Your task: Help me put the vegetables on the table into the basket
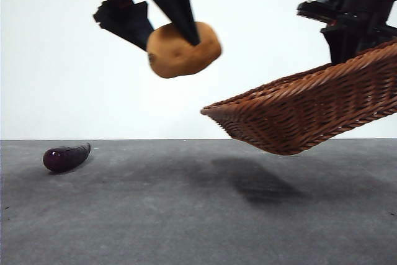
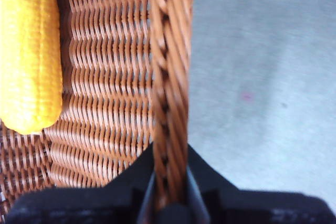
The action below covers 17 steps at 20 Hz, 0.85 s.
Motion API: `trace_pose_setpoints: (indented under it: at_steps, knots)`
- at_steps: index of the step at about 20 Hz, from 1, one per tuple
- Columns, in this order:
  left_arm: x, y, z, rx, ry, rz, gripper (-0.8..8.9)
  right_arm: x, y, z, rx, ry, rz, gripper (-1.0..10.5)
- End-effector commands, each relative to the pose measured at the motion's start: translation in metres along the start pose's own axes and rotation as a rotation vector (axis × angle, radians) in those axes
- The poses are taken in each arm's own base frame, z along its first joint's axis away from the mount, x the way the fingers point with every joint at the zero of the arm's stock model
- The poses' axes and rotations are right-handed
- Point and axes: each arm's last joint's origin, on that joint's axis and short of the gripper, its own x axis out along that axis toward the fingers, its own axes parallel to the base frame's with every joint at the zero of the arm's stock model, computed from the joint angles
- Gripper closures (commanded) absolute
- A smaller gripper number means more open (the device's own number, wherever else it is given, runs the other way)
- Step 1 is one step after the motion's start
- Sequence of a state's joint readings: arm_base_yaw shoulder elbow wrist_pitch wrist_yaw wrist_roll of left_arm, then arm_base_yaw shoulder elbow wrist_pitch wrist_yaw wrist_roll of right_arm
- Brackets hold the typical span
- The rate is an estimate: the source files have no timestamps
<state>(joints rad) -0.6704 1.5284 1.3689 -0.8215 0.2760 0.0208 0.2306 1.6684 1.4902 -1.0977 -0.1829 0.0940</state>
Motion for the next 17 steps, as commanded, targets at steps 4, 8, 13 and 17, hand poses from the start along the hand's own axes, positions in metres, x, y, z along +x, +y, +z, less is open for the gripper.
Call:
trace_pose_setpoints:
  at_steps: [4,8,13,17]
  knots:
    - [0.012,-0.038,0.006,0.102,-0.043,-0.089,8.22,0.002,0.033,-0.002,-0.047,-0.028,0.047,9.5]
    - [0.018,-0.063,0.003,0.166,-0.029,-0.124,8.22,0.005,0.054,-0.007,-0.086,-0.021,0.068,9.6]
    - [0.020,-0.067,-0.003,0.171,0.020,-0.011,8.14,0.006,0.065,-0.010,-0.101,-0.004,0.120,9.5]
    - [0.029,-0.064,-0.013,0.158,0.154,0.001,5.50,0.006,0.066,-0.010,-0.102,0.009,0.174,9.5]
